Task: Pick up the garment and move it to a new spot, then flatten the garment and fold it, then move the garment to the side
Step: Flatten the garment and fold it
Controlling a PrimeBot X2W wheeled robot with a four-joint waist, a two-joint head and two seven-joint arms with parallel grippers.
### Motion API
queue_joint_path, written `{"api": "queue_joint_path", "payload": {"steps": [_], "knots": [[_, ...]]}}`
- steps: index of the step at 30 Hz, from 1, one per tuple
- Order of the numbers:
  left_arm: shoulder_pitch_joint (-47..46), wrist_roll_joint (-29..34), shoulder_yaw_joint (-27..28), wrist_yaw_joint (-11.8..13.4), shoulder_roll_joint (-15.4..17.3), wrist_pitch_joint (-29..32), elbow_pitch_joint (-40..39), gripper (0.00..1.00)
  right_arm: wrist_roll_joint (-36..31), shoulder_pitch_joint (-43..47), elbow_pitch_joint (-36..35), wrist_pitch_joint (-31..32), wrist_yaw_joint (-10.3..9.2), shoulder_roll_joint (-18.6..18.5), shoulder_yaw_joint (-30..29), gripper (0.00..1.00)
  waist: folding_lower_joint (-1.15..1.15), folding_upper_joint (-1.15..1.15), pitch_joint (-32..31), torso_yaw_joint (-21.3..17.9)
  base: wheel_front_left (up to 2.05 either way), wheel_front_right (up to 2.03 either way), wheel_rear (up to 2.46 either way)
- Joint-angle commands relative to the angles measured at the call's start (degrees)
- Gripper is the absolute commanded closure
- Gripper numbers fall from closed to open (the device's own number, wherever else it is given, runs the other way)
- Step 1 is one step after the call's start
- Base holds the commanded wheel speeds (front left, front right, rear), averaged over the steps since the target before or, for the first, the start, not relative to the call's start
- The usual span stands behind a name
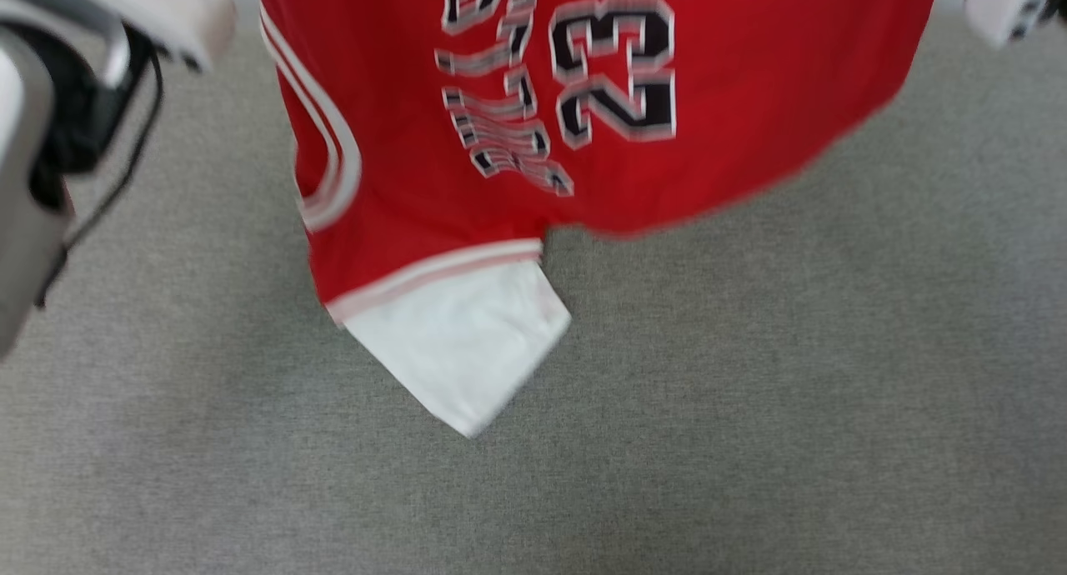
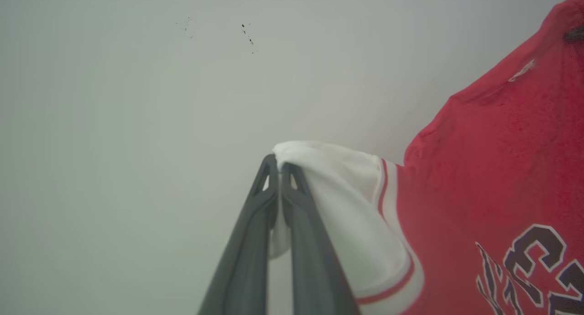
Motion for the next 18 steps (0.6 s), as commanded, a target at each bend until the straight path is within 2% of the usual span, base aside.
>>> {"api": "queue_joint_path", "payload": {"steps": [1, 8, 12, 18], "knots": [[-3.4, 1.1, -0.2, -0.6, -0.6, 0.7, 1.3, 1.00, -1.0, -2.7, 1.1, -0.2, -0.04, 1.2, -1.0, 1.00, 0.00, 0.00, 2.8, 0.1, 0.00, 0.00, 0.00], [-24.9, 4.6, -0.5, -6.4, -5.1, 2.1, 13.8, 1.00, -6.2, -18.2, 8.3, -0.2, -0.04, 4.2, -2.7, 1.00, 0.00, 0.00, 8.9, 1.0, 0.00, 0.00, 0.00], [-36.3, 7.3, -1.0, -7.9, -7.5, 1.4, 22.0, 1.00, -9.5, -27.3, 14.0, -1.5, -0.04, 5.7, -2.8, 1.00, 0.00, 0.00, 11.8, 1.6, 0.00, 0.00, 0.00], [-48.1, 10.3, -2.4, -9.0, -10.9, -1.1, 30.5, 1.00, -13.6, -38.8, 22.1, -5.3, -0.04, 7.6, -1.2, 1.00, 0.00, 0.00, 15.2, 2.8, 0.00, 0.00, 0.00]]}}
